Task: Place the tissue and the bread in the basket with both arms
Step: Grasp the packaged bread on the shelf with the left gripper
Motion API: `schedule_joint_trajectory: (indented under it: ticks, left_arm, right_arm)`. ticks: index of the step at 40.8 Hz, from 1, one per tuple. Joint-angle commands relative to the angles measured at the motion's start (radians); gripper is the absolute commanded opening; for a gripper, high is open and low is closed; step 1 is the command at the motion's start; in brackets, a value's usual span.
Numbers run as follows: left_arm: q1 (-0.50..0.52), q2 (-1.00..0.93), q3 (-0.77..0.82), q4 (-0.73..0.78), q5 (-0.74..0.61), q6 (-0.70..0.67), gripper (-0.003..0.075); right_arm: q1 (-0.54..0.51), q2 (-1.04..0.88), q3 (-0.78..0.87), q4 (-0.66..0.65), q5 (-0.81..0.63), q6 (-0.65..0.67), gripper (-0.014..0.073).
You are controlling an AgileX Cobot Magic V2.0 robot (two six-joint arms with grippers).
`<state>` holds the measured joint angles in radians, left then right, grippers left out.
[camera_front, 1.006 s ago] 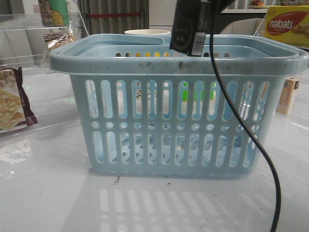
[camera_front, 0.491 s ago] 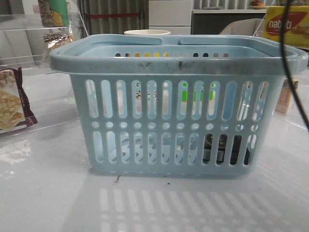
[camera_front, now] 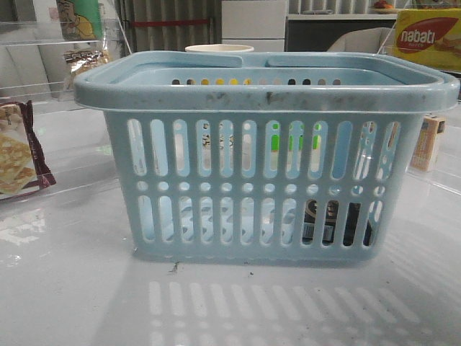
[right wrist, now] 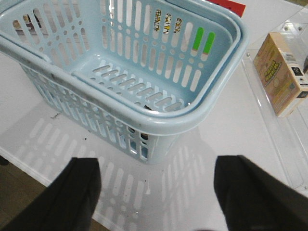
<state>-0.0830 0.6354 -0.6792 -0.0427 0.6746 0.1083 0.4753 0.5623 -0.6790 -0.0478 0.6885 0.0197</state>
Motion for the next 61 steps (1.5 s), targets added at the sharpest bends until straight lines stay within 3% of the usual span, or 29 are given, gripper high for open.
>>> schedule_joint_trajectory:
  ticks: [1, 10, 20, 29, 46, 54, 61]
  left_arm:
    - [-0.007, 0.005, -0.028, -0.008, -0.070, -0.007, 0.0505]
    - [-0.007, 0.031, -0.030, -0.045, -0.153, 0.001, 0.0512]
    - [-0.049, 0.267, -0.144, -0.061, -0.216, 0.037, 0.0657]
    - [-0.089, 0.605, -0.349, -0.061, -0.280, 0.037, 0.0656]
    - [-0.059, 1.185, -0.894, -0.140, -0.247, 0.024, 0.0656]
    - [-0.057, 1.357, -1.095, -0.144, -0.250, 0.024, 0.0654]
    - [-0.053, 1.396, -1.143, -0.133, -0.308, 0.024, 0.0651]
  right_arm:
    - [0.001, -0.026, -0.012, -0.019, -0.051, -0.001, 0.0592]
    - [0.001, -0.026, -0.005, -0.019, -0.039, -0.001, 0.0592]
    - [0.001, -0.026, -0.005, -0.019, -0.039, -0.001, 0.0592]
    - [0.001, -0.026, -0.005, -0.019, -0.039, -0.001, 0.0592]
    - [0.001, -0.026, -0.005, -0.019, -0.039, -0.001, 0.0592]
    - [0.001, -0.026, -0.005, -0.019, -0.039, -0.001, 0.0592]
    - [0.001, -0.026, -0.005, -0.019, -0.038, -0.001, 0.0592]
